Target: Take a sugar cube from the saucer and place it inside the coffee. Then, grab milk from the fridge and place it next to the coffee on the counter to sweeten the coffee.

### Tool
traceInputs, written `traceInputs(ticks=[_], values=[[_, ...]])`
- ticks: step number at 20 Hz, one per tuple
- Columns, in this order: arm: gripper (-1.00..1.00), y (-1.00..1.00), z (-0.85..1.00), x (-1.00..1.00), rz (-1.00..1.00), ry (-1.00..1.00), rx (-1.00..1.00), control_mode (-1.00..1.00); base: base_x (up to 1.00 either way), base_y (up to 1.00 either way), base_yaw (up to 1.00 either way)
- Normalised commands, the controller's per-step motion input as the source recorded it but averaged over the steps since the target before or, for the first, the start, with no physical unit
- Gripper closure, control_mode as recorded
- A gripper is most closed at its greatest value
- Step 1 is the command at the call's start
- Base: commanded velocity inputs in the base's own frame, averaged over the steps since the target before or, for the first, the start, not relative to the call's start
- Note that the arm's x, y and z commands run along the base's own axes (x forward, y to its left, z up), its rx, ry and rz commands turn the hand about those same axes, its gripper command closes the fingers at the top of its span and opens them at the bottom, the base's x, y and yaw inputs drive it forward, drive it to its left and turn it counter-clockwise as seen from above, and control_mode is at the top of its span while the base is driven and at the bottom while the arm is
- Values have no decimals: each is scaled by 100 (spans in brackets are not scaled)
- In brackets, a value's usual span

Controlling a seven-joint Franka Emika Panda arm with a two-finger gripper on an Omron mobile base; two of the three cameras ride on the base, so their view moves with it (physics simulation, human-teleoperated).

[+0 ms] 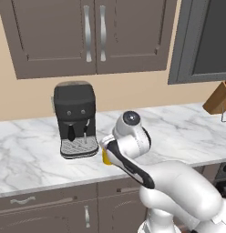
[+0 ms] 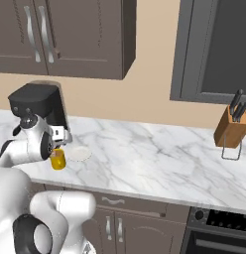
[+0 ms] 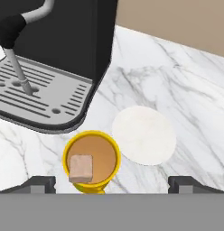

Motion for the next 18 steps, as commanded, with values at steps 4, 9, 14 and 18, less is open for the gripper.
traceInputs(ticks=[4,9,14,18], values=[[-100,-41,0,-34,-2,-1,0,-100,0,0,0],[-100,-28,19,-37,-1,0,3,-100,0,0,0],[-100,-29,22,-42,0,-7,2,-100,0,0,0],[-100,-24,34,-12,0,-12,3,-100,0,0,0]])
